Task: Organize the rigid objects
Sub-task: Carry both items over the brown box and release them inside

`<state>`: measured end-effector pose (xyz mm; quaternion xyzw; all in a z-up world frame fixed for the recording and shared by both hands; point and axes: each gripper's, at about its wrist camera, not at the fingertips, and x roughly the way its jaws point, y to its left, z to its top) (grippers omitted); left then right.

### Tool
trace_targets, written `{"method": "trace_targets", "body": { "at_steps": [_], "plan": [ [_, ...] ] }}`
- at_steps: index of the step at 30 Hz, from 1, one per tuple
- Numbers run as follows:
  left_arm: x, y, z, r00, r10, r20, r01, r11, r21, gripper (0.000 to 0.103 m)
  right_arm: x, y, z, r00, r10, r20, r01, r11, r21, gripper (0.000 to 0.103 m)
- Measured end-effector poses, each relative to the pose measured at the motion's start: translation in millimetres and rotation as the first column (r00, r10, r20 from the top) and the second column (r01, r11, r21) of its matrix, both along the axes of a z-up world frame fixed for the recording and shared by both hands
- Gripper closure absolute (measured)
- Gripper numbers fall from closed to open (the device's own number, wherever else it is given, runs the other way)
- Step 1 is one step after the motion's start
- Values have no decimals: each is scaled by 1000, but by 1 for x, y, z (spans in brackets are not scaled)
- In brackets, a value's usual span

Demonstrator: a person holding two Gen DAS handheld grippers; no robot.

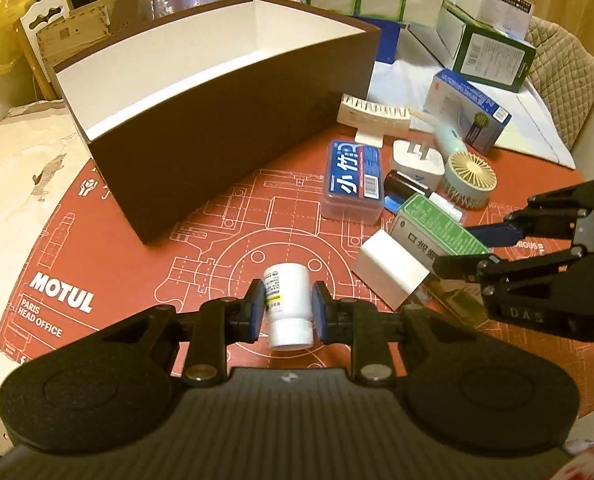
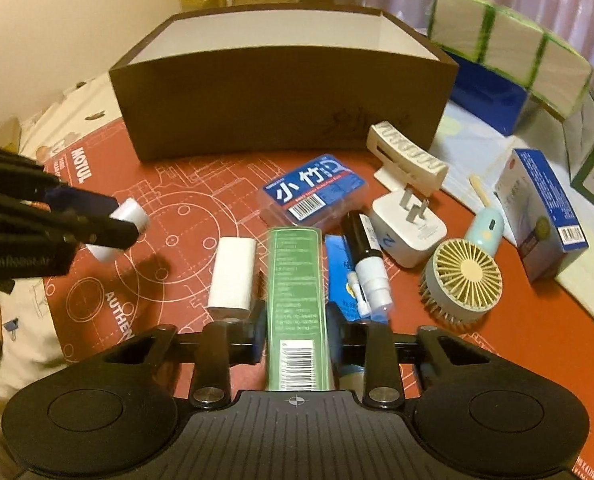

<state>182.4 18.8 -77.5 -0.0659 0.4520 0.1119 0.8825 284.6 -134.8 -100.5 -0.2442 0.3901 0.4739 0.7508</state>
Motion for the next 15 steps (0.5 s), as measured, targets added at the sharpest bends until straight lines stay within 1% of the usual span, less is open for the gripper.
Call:
{"method": "trace_targets", "body": {
  "at_steps": [4, 9, 12, 15],
  "plan": [
    [1, 7, 15, 999, -28, 29, 28, 999, -15, 82, -4, -4, 14, 1000, -27, -9, 27, 999, 32, 77],
    [10, 23, 45, 991, -98, 95, 101, 995, -27, 82, -7, 2, 49, 992, -127, -18, 128, 987, 98, 77],
    [22, 42, 63, 983, -141, 116, 145, 989, -28, 81, -9, 16, 70, 985, -174, -16, 174, 975, 140, 77],
    [32, 66, 78, 977, -156, 146, 161, 987, -28, 81, -10, 39, 90, 977, -214, -26, 215, 959, 183, 77]
  ]
}}
